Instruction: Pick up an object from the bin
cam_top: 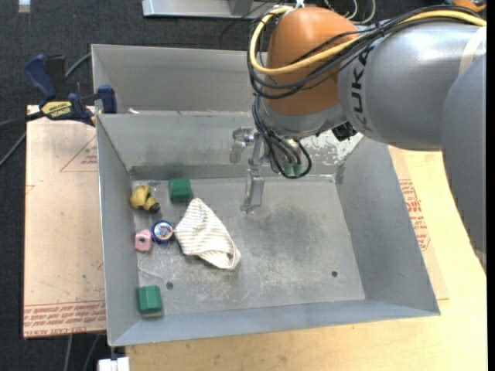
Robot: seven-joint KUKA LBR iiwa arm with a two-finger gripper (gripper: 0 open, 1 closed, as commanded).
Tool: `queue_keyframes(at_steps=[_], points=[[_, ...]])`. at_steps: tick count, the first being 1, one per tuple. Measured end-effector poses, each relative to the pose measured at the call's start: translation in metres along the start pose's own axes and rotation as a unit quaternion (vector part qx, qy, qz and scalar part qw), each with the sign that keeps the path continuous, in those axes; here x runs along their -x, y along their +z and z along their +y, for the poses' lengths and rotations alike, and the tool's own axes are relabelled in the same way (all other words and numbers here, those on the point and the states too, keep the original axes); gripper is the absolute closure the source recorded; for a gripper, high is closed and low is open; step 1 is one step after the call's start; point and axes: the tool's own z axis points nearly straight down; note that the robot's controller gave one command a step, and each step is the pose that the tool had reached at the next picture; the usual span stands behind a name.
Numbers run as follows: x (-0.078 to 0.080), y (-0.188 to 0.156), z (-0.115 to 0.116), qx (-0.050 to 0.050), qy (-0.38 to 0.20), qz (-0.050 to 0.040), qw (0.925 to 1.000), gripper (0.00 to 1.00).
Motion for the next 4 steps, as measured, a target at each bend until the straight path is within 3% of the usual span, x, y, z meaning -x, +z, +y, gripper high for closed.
queue_keyframes(at_steps=[1, 2, 3, 4], points=[[0.001, -0.005, -0.001, 0.000, 0.001, -0.0039, 1.0000, 0.00], [-0.009, 0.067, 0.034, 0.001, -0.048, -0.0036, 0.9988, 0.00], [-0.013, 0.099, 0.065, 0.001, -0.119, -0.0038, 0.9929, 0.00], [-0.015, 0.128, 0.059, 0.000, -0.164, -0.0051, 0.9864, 0.00]])
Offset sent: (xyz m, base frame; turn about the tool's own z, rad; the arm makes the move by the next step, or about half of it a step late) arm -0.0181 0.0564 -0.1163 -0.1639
